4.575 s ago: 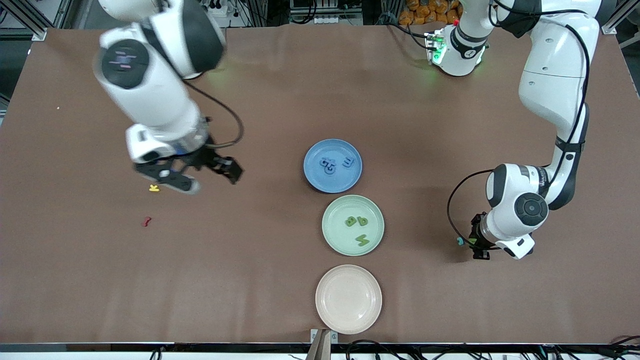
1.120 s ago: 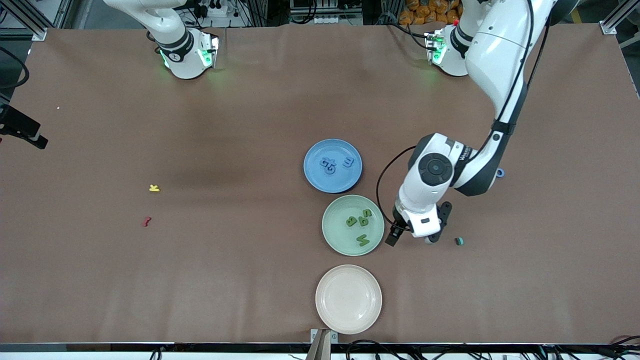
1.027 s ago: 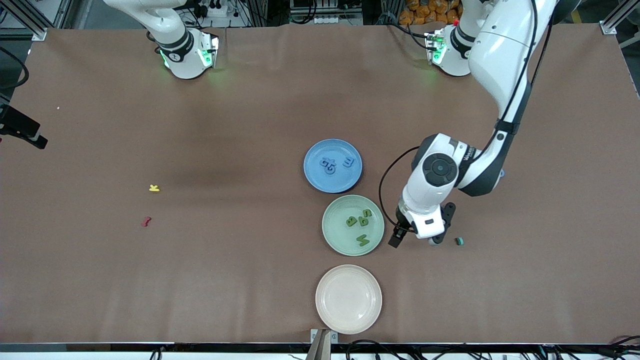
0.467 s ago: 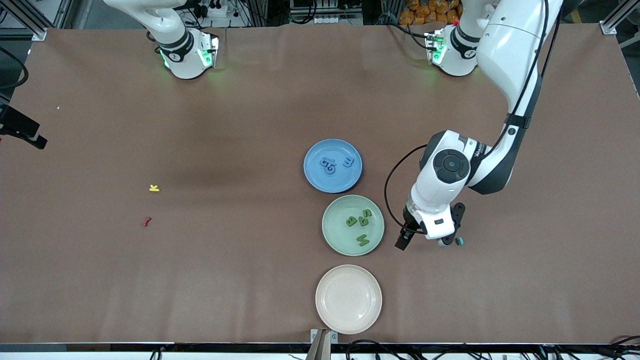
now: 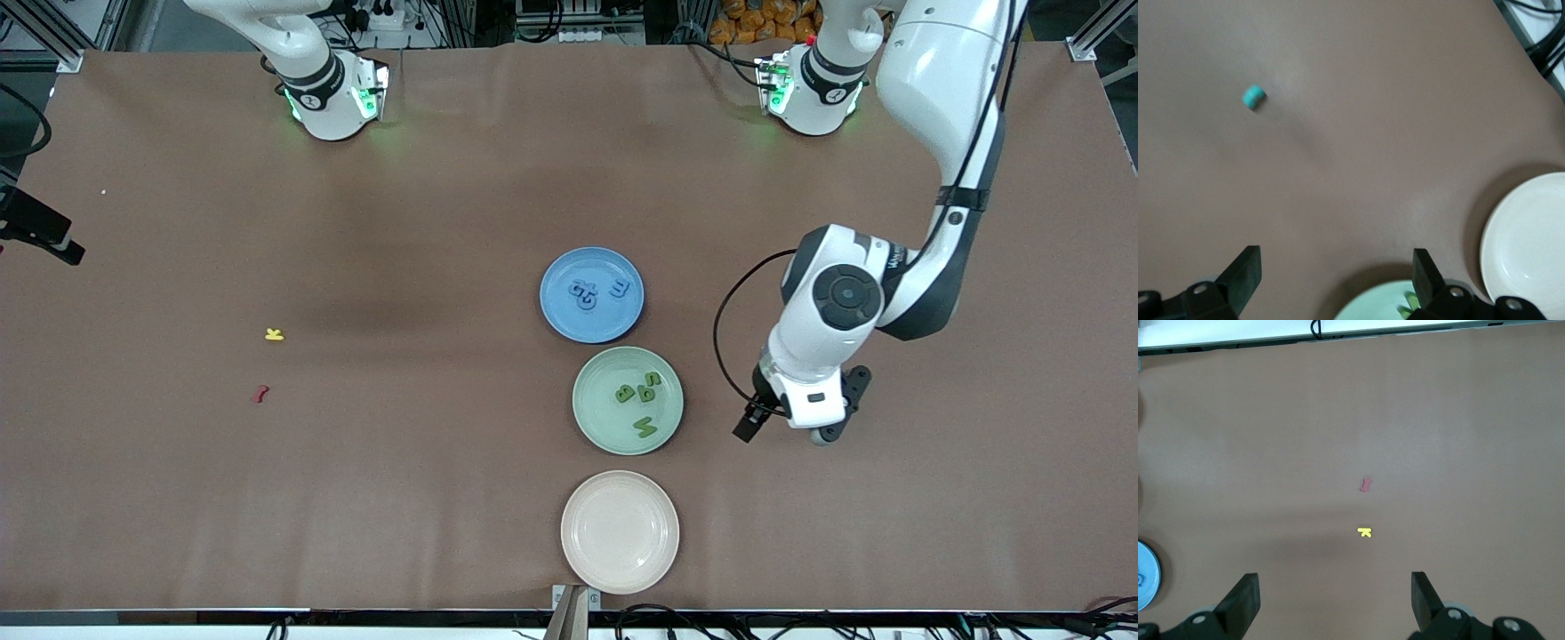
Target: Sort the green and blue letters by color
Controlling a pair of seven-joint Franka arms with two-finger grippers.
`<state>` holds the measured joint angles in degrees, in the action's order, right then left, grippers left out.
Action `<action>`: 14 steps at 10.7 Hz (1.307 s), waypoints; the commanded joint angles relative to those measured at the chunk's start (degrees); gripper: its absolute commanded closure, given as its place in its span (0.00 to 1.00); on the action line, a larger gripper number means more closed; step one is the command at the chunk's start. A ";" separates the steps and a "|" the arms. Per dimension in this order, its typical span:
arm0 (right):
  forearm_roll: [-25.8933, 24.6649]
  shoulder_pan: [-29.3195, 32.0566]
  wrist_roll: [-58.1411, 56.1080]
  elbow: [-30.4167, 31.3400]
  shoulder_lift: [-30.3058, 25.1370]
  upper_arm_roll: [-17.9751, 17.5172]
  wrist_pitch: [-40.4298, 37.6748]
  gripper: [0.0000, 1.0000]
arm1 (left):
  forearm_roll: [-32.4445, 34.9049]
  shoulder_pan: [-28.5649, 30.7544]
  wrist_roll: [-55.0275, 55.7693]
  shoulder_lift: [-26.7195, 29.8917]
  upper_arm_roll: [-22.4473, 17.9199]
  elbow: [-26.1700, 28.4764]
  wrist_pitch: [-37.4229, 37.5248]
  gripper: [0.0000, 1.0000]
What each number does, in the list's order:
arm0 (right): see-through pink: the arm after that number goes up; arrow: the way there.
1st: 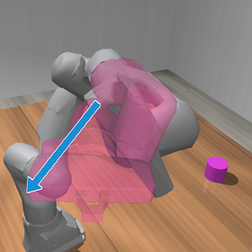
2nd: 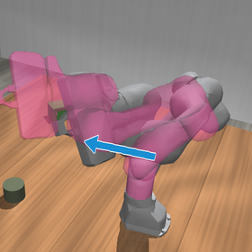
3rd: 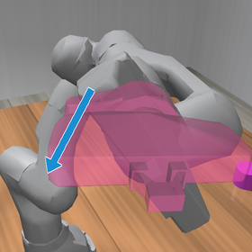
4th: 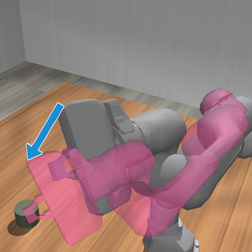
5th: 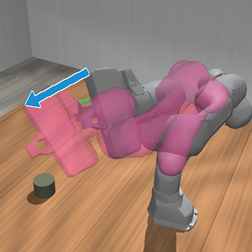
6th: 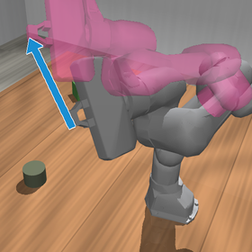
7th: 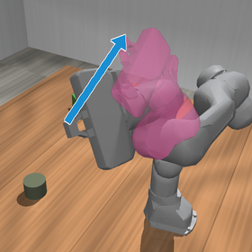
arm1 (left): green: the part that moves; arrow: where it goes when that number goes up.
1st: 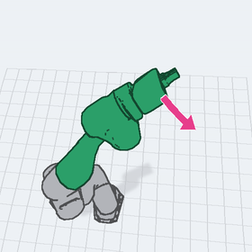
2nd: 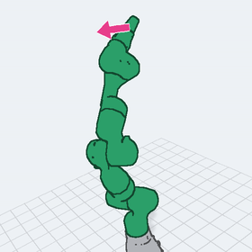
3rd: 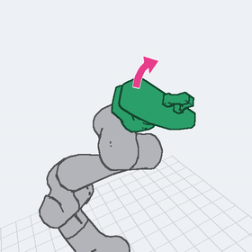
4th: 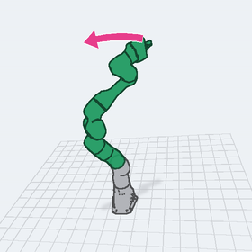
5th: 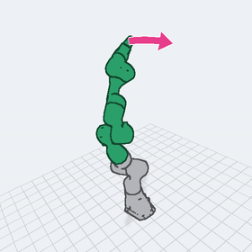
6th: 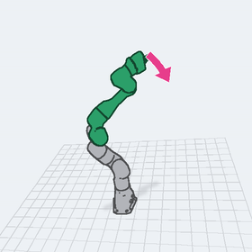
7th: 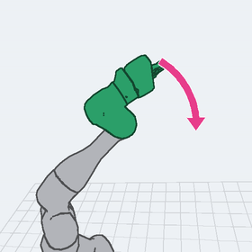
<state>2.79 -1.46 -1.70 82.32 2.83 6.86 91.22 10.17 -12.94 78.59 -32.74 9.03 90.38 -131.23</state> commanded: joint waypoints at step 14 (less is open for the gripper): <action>-0.60 4.01 -0.85 1.52 -5.03 -5.27 -5.08 0.00 | -5.60 10.30 -53.77 27.89 -4.54 16.49 16.70 0.00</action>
<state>2.66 0.79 -1.77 82.27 -0.36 3.32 86.24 6.24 -2.04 31.15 -10.44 6.57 103.22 -116.39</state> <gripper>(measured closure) 0.000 0.000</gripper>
